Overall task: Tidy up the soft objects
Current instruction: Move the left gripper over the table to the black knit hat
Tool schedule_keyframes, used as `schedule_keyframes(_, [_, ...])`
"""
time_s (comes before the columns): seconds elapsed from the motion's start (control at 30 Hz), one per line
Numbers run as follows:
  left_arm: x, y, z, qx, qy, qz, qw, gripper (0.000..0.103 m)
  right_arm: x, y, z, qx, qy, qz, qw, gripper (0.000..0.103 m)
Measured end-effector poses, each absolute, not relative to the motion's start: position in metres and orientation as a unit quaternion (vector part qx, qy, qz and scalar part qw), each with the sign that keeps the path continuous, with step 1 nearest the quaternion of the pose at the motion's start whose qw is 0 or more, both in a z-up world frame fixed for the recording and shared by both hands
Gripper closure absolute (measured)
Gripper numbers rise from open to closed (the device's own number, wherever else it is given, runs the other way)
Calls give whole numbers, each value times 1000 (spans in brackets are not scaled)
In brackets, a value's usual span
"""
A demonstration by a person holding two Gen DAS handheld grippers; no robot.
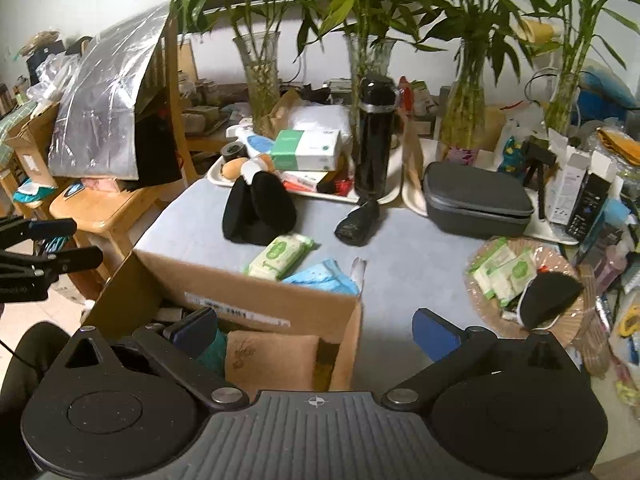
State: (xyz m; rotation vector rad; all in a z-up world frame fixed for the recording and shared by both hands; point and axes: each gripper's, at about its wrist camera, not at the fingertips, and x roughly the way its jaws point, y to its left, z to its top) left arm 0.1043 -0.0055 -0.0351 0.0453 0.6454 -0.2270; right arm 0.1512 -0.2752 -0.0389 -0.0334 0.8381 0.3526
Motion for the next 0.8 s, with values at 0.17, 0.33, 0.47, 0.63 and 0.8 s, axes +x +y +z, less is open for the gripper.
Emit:
schedule_keyframes(0.17, [116, -2, -37, -4, 315, -97, 944, 29, 163, -283, -33, -30, 392, 167, 904, 0])
schedule_keyframes(0.33, [120, -5, -36, 4, 303, -104, 947, 29, 179, -288, -38, -29, 382, 166, 909, 0])
schedule_keyframes(0.47, [129, -6, -40, -6, 313, -106, 944, 29, 195, -286, -48, -36, 374, 178, 910, 0])
schedule_keyframes(0.63, [132, -2, -43, -4, 312, -117, 943, 29, 209, -285, -61, -67, 360, 209, 907, 0])
schedule_keyframes(0.8, [146, 4, -46, 1, 316, -121, 941, 29, 228, -286, -80, -62, 366, 217, 903, 0])
